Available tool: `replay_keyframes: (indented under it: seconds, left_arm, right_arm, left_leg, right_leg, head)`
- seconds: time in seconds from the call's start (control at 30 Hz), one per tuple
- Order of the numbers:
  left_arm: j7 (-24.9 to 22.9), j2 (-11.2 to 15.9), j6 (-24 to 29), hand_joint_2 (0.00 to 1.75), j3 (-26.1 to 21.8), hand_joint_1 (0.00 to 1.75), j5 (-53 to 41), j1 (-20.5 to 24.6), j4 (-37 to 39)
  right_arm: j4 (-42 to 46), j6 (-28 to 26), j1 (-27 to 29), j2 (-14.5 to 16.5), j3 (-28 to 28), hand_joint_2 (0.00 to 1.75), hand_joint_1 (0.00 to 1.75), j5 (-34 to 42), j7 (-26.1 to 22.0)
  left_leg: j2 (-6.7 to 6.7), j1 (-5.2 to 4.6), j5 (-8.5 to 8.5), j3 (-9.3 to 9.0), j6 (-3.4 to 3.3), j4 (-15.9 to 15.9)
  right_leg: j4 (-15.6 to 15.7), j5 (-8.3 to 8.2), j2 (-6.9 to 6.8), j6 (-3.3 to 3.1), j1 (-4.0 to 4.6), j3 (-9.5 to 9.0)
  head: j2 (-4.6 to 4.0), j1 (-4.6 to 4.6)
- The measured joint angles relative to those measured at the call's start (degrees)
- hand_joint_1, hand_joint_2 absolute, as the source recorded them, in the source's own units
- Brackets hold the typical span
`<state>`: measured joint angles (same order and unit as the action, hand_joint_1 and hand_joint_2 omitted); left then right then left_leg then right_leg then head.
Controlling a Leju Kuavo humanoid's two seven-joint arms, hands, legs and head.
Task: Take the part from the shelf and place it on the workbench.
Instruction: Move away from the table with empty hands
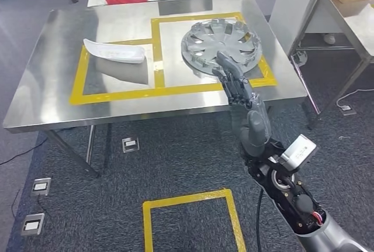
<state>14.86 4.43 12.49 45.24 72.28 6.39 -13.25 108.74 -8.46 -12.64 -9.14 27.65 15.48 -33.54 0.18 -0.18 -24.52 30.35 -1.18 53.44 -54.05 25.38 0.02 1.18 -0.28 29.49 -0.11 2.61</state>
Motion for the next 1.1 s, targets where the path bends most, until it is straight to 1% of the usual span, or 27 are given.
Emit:
replay_keyframes:
  seconds: [0.07,0.1,0.13,0.2,0.23,0.27,0.3,0.33,0.4,0.43,0.47,0.53,0.57,0.6,0.63,0.67,0.73,0.77,0.8,0.83,0.87,0.93,0.97,1.0,1.03,1.07,1.1]
  left_arm:
    - [0.0,0.1,0.0,0.0,0.0,0.0,0.1,0.0,0.0]
    - [0.0,0.2,-0.1,0.0,0.0,0.0,0.1,-0.1,0.0]
    - [0.0,0.2,-0.2,0.0,0.0,0.0,0.1,-0.1,0.0]
    - [0.0,0.3,-0.3,0.0,0.0,0.0,0.2,-0.1,0.0]
    - [0.0,0.3,-0.3,0.0,0.0,0.0,0.2,-0.1,0.0]
    - [0.0,0.3,-0.3,0.0,0.0,0.0,0.2,-0.2,0.0]
    - [-0.1,0.3,-0.4,0.0,0.0,0.0,0.2,-0.2,0.0]
    - [-0.1,0.3,-0.4,0.0,0.0,0.0,0.2,-0.2,0.0]
    - [-0.1,0.4,-0.4,0.0,0.0,0.0,0.2,-0.2,0.0]
    - [-0.1,0.4,-0.4,0.0,0.0,0.0,0.2,-0.1,0.0]
    - [-0.1,0.4,-0.4,0.0,0.0,0.0,0.2,-0.1,0.0]
    - [-0.1,0.4,-0.4,0.0,0.0,0.0,0.2,-0.1,0.0]
    - [-0.1,0.4,-0.4,0.0,0.0,0.0,0.2,-0.1,0.0]
    - [-0.1,0.4,-0.4,0.0,0.0,0.0,0.2,0.0,0.0]
    - [-0.1,0.3,-0.4,0.0,0.0,0.0,0.2,0.0,0.0]
    - [-0.1,0.4,-0.4,0.0,0.0,0.0,0.2,0.0,0.0]
    - [-0.1,0.4,-0.4,0.0,0.0,0.0,0.2,0.1,0.0]
    - [0.0,0.4,-0.4,0.0,0.0,0.0,0.2,0.1,0.0]
    - [0.0,0.4,-0.4,0.0,0.0,0.0,0.3,0.0,0.0]
    - [0.0,0.4,-0.4,0.0,0.0,0.0,0.3,0.0,0.0]
    - [0.0,0.4,-0.4,0.0,0.0,0.0,0.4,0.0,0.0]
    - [0.0,0.3,-0.5,0.0,0.0,0.0,0.7,0.0,0.0]
    - [0.0,0.3,-0.5,0.0,0.0,0.0,0.8,-0.1,0.0]
    - [0.0,0.3,-0.5,0.0,0.0,0.0,0.9,-0.1,0.0]
    - [0.0,0.3,-0.5,0.0,0.0,0.0,1.1,-0.2,0.0]
    - [0.0,0.3,-0.4,0.0,0.0,0.0,1.2,-0.2,0.0]
    - [0.0,0.4,-0.4,0.0,0.0,0.0,1.2,-0.3,0.0]
  right_arm:
    - [0.0,-0.1,0.0,0.0,-0.1,0.0,0.0,0.0,0.1]
    - [0.0,-0.1,0.0,0.0,-0.2,0.0,0.0,0.0,0.1]
    - [0.0,-0.1,-0.1,0.0,-0.2,0.0,0.0,0.0,0.1]
    - [0.0,-0.1,-0.1,0.0,-0.3,0.0,0.0,0.0,0.2]
    - [-0.1,-0.1,-0.1,0.0,-0.3,0.0,0.0,0.0,0.2]
    - [-0.1,-0.1,-0.1,0.0,-0.3,0.0,0.0,0.0,0.3]
    - [-0.1,-0.2,0.0,0.0,-0.3,0.0,0.0,0.0,0.4]
    - [-0.1,-0.2,0.0,0.0,-0.3,0.0,0.0,0.0,0.4]
    - [-0.1,-0.3,-0.1,0.0,-0.3,0.0,0.0,0.0,0.4]
    - [-0.1,-0.3,-0.1,0.0,-0.3,0.0,0.0,0.0,0.4]
    - [-0.1,-0.4,-0.2,0.0,-0.3,0.0,0.0,0.0,0.5]
    - [-0.1,-0.6,-0.3,0.0,-0.4,0.0,0.0,0.0,0.5]
    - [-0.1,-0.8,-0.3,0.0,-0.4,0.0,0.0,-0.1,0.6]
    - [-0.1,-0.9,-0.3,0.0,-0.4,0.0,0.0,-0.1,0.6]
    - [-0.1,-1.0,-0.3,-0.1,-0.4,0.0,0.0,-0.1,0.7]
    - [-0.1,-1.1,-0.3,-0.1,-0.5,0.0,0.0,-0.1,0.7]
    - [-0.1,-1.3,-0.3,-0.2,-0.7,0.0,0.0,-0.1,0.8]
    - [-0.1,-1.4,-0.3,-0.2,-0.8,0.0,0.0,0.0,0.9]
    - [-0.2,-1.6,-0.3,-0.3,-1.0,0.0,0.0,0.0,1.0]
    - [-0.2,-1.8,-0.3,-0.4,-1.1,0.0,0.0,0.0,1.1]
    - [-0.2,-2.1,-0.3,-0.4,-1.3,0.0,0.0,0.1,1.2]
    - [-0.2,-2.5,-0.3,-0.5,-1.8,0.0,0.0,0.3,1.2]
    - [-0.2,-2.7,-0.2,-0.5,-2.1,0.0,0.0,0.3,1.2]
    - [-0.2,-2.9,-0.1,-0.5,-2.5,0.0,0.0,0.3,1.2]
    - [-0.2,-3.0,0.0,-0.5,-2.8,0.0,0.0,0.3,1.2]
    - [-0.2,-3.1,0.0,-0.5,-3.2,0.0,0.0,0.3,1.2]
    - [-0.2,-3.1,0.0,-0.5,-3.4,0.0,0.0,0.3,1.2]
  left_leg:
    - [-0.04,-0.05,-0.26,0.32,0.46,0.4]
    - [-0.12,-0.05,-1.26,0.92,0.74,1.8]
    - [-0.21,0.0,-2.87,1.98,1.02,4.2]
    - [-0.28,0.17,-7.28,5.63,1.47,12.5]
    - [-0.27,0.25,-8.6,7.09,1.56,15.8]
    - [-0.27,0.32,-8.98,7.78,1.58,17.5]
    - [-0.27,0.39,-8.04,7.19,1.55,16.6]
    - [-0.27,0.47,-6.3,5.61,1.46,13.7]
    - [-0.29,0.5,-2.71,1.38,1.19,5.6]
    - [-0.32,0.46,-1.69,0.01,1.03,2.7]
    - [-0.36,0.41,-1.23,-0.58,0.85,1.2]
    - [-0.41,0.28,-1.0,-0.35,0.39,0.9]
    - [-0.36,0.31,-0.74,-0.16,0.01,0.9]
    - [-0.28,0.33,-0.44,0.05,-0.41,0.7]
    - [-0.19,0.37,-0.11,0.3,-0.85,0.6]
    - [-0.1,0.4,0.26,0.69,-1.22,0.5]
    - [-0.02,0.21,0.88,1.61,-1.6,0.5]
    - [0.0,0.06,1.26,2.17,-1.69,0.6]
    - [0.0,-0.09,1.62,2.67,-1.7,0.6]
    - [-0.01,-0.25,1.98,3.1,-1.67,0.6]
    - [-0.02,-0.4,2.35,3.5,-1.62,0.6]
    - [-0.05,-0.59,2.97,3.99,-1.37,0.6]
    - [-0.03,-0.61,3.32,4.1,-1.13,0.6]
    - [0.0,-0.56,3.68,4.19,-0.83,0.6]
    - [0.03,-0.52,4.08,4.22,-0.5,0.4]
    - [0.03,-0.5,4.37,4.29,-0.18,0.3]
    - [-0.02,-0.48,4.04,4.55,0.15,0.6]
  right_leg:
    - [0.2,-0.3,0.05,-0.5,-0.23,0.19]
    - [0.4,-0.54,0.01,-0.8,-0.39,0.2]
    - [0.5,-0.76,-0.08,-1.06,-0.47,0.24]
    - [0.6,-1.17,-0.24,-1.43,-0.41,0.64]
    - [0.5,-1.32,-0.28,-1.48,-0.37,0.88]
    - [0.5,-1.47,-0.26,-1.5,-0.35,1.12]
    - [0.5,-1.59,-0.24,-1.46,-0.36,1.29]
    - [0.4,-1.69,-0.2,-1.39,-0.38,1.41]
    - [0.2,-1.84,-0.14,-1.08,-0.28,1.64]
    - [0.1,-1.93,-0.13,-0.86,-0.17,1.83]
    - [-0.1,-2.05,-0.12,-0.58,-0.1,2.04]
    - [-0.2,-2.4,-0.11,0.02,-0.08,2.36]
    - [-0.4,-2.38,-0.09,0.33,-0.16,2.52]
    - [-1.0,-1.71,-0.08,0.6,-0.21,2.84]
    - [-2.2,-0.47,-0.06,0.82,-0.26,3.37]
    - [-5.1,1.92,-0.05,1.01,-0.3,4.45]
    - [-12.9,7.07,-0.04,1.26,-0.3,6.95]
    - [-16.4,8.86,-0.04,1.3,-0.29,7.76]
    - [-17.4,9.12,-0.04,1.23,-0.27,7.48]
    - [-16.1,8.25,-0.04,1.02,-0.22,6.02]
    - [-12.8,6.73,-0.04,0.67,-0.12,3.52]
    - [-3.9,4.13,-0.08,-0.18,0.27,-2.09]
    - [-1.0,3.44,-0.11,-0.44,0.51,-3.74]
    - [0.5,3.2,-0.14,-0.59,0.72,-4.4]
    - [0.8,2.85,-0.17,-0.67,0.85,-4.33]
    - [1.1,2.36,-0.21,-0.89,0.73,-3.96]
    - [1.3,1.84,-0.28,-1.16,0.56,-3.67]
  head:
    - [0.0,-0.35]
    - [0.0,-0.65]
    - [0.0,-0.99]
    - [0.0,-1.62]
    - [0.0,-1.75]
    - [0.0,-1.82]
    - [0.0,-1.88]
    - [0.0,-1.92]
    - [0.0,-2.06]
    - [0.0,-2.08]
    - [0.0,-1.99]
    - [0.0,-1.7]
    - [0.0,-1.63]
    - [0.0,-1.57]
    - [0.0,-1.46]
    - [0.0,-1.2]
    - [0.0,-0.57]
    - [0.0,-0.31]
    - [0.0,-0.17]
    - [0.0,-0.04]
    - [0.0,0.11]
    - [0.0,0.32]
    - [0.0,0.29]
    - [0.0,0.26]
    - [0.0,0.2]
    - [0.0,0.15]
    - [0.0,0.12]
